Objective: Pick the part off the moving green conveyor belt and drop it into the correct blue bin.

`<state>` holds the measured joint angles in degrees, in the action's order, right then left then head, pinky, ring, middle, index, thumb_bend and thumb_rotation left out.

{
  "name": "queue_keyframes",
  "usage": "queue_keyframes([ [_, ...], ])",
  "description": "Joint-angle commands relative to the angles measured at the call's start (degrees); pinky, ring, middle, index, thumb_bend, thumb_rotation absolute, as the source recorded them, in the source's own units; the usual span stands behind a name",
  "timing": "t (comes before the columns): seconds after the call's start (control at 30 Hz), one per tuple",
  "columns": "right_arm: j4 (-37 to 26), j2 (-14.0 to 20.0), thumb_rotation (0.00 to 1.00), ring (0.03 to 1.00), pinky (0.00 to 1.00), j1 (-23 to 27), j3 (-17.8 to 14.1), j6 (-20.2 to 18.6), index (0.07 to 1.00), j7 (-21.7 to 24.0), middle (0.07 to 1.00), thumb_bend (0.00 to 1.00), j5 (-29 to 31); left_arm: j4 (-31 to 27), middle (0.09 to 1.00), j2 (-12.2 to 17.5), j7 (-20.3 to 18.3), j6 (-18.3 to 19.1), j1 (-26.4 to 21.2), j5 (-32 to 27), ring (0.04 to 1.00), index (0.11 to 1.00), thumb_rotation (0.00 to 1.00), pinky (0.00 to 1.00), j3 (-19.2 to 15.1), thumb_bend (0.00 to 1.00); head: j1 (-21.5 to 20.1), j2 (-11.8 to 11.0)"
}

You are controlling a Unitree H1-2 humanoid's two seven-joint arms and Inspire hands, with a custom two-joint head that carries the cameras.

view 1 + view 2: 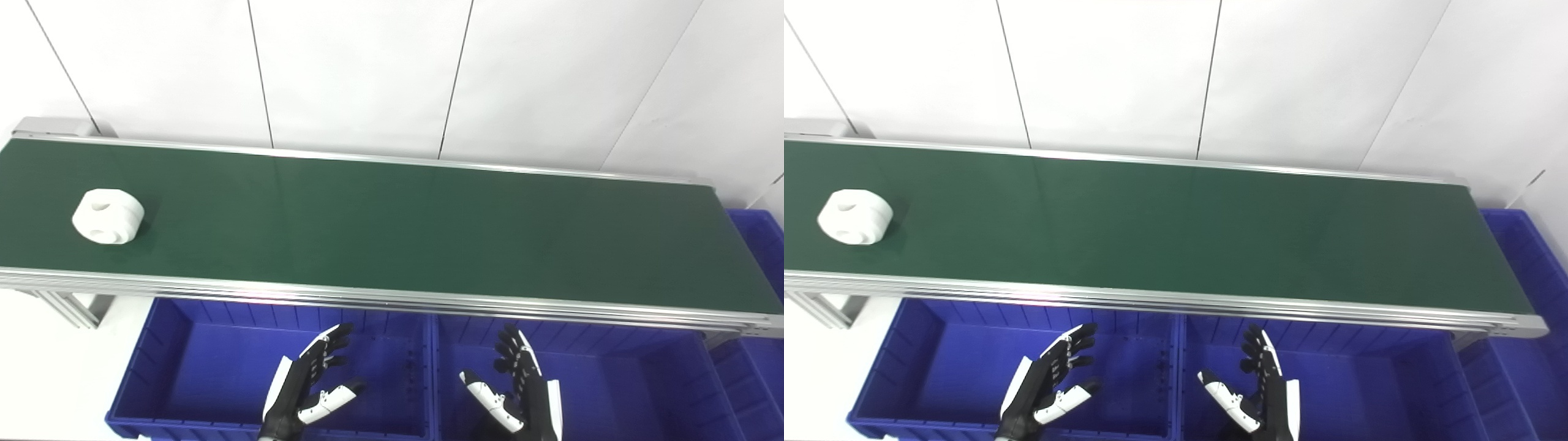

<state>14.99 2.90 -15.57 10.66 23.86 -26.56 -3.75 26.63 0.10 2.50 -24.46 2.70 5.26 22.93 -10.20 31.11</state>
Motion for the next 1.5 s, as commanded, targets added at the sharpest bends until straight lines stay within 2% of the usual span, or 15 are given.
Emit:
queue_keyframes([
  [0.0, -1.9, -0.2, 0.40, 0.853, 0.84, -0.1, -0.2, 3.1, 0.892, -0.3, 0.868, 0.75, -0.6, -1.4, 0.881, -0.4, 0.8, -2.5, -0.6, -0.1, 0.857, 0.832, 0.61, 0.76, 0.3, 0.62, 0.2, 0.1],
  [0.3, -2.2, 0.4, 0.39, 0.862, 0.85, -0.3, 0.8, 3.1, 0.903, -1.0, 0.876, 0.74, -1.5, -1.5, 0.882, 0.6, 2.8, -2.5, -1.0, 0.8, 0.854, 0.838, 0.61, 0.76, 2.1, 0.62, 0.9, 0.1],
  [0.43, -2.6, 0.7, 0.38, 0.863, 0.86, -0.5, 0.5, 3.1, 0.906, -0.1, 0.880, 0.74, -0.4, -1.1, 0.877, 0.7, 5.1, -2.5, -1.3, 2.0, 0.845, 0.834, 0.64, 0.75, 3.7, 0.64, 4.6, -0.5],
  [0.47, -2.4, 0.9, 0.37, 0.863, 0.86, -0.5, 0.1, 3.1, 0.905, 0.6, 0.880, 0.74, 0.2, -0.9, 0.874, 0.7, 5.7, -2.5, -1.4, 2.4, 0.842, 0.832, 0.64, 0.74, 4.3, 0.64, 9.1, -1.5],
  [0.5, -2.3, 1.0, 0.39, 0.867, 0.86, -0.5, -0.2, 3.1, 0.912, 1.1, 0.885, 0.76, 0.7, -0.7, 0.872, 0.6, 6.3, -2.5, -1.5, 2.6, 0.839, 0.832, 0.64, 0.74, 4.8, 0.65, 9.8, -1.7],
  [0.53, -2.1, 0.8, 0.41, 0.888, 0.89, -0.6, -1.5, 3.1, 0.930, 4.1, 0.904, 0.76, 2.9, -0.2, 0.868, 0.5, 6.6, -2.5, -1.6, 2.6, 0.835, 0.829, 0.63, 0.74, 5.3, 0.66, 13.7, -3.4],
  [0.57, -2.0, 0.5, 0.41, 0.905, 0.91, -0.7, -2.6, 3.1, 0.943, 6.5, 0.918, 0.76, 4.5, 0.1, 0.866, 0.5, 7.0, -2.5, -1.7, 2.5, 0.833, 0.826, 0.62, 0.74, 5.7, 0.66, 13.7, -3.4],
  [0.6, -1.7, 0.1, 0.42, 0.932, 0.95, -0.8, -3.9, 3.1, 0.962, 9.2, 0.942, 0.75, 6.0, 0.6, 0.860, 0.4, 7.5, -2.5, -1.9, 2.6, 0.827, 0.819, 0.60, 0.73, 6.1, 0.68, 16.4, -4.8],
  [0.63, -1.6, -0.4, 0.42, 0.937, 0.95, -0.9, -5.3, 3.1, 0.965, 11.5, 0.946, 0.74, 6.9, 1.0, 0.859, 0.4, 7.9, -2.5, -2.0, 2.6, 0.826, 0.818, 0.60, 0.73, 6.5, 0.68, 16.4, -4.8],
  [0.67, -1.3, -0.6, 0.43, 0.946, 0.97, -0.9, -6.1, 3.1, 0.970, 12.2, 0.953, 0.73, 6.5, 1.5, 0.857, 0.4, 8.7, -2.5, -2.3, 2.9, 0.824, 0.815, 0.59, 0.73, 7.1, 0.69, 17.8, -6.1],
  [0.83, -0.5, -2.5, 0.38, 0.991, 1.00, -0.8, -10.3, 3.1, 1.000, 16.3, 0.990, 0.52, 5.9, 3.3, 0.823, 0.2, 11.7, -2.5, -3.5, 3.0, 0.786, 0.780, 0.55, 0.70, 9.0, 0.72, 18.5, -7.3],
  [1.1, 0.4, -5.2, 0.32, 1.000, 1.00, -0.1, -14.6, 3.1, 1.000, 21.2, 0.997, 0.46, 6.1, 3.1, 0.816, 1.2, 14.2, -2.5, -4.3, 2.5, 0.780, 0.769, 0.53, 0.68, 11.3, 0.73, 17.0, -7.6],
  [1.3, 0.7, -5.4, 0.40, 0.975, 1.00, 0.4, -14.9, 3.1, 1.000, 20.9, 0.977, 0.49, 4.1, -4.3, 0.820, 3.4, 14.9, -2.5, -3.1, 3.0, 0.785, 0.771, 0.50, 0.68, 12.5, 0.74, 15.8, -7.4],
  [1.37, 0.8, -5.5, 0.42, 0.967, 1.00, 0.6, -15.1, 3.1, 0.996, 20.9, 0.968, 0.52, 4.0, -9.2, 0.823, 5.1, 16.0, -2.5, -3.3, 4.1, 0.785, 0.775, 0.51, 0.68, 13.0, 0.75, 15.5, -7.1],
  [1.47, 0.8, -5.5, 0.44, 0.939, 0.97, 0.9, -14.9, 3.1, 0.972, 19.7, 0.941, 0.54, 3.4, -16.6, 0.824, 7.5, 15.0, -2.5, -4.6, 4.6, 0.788, 0.782, 0.54, 0.71, 11.1, 0.78, 14.9, -6.5],
])
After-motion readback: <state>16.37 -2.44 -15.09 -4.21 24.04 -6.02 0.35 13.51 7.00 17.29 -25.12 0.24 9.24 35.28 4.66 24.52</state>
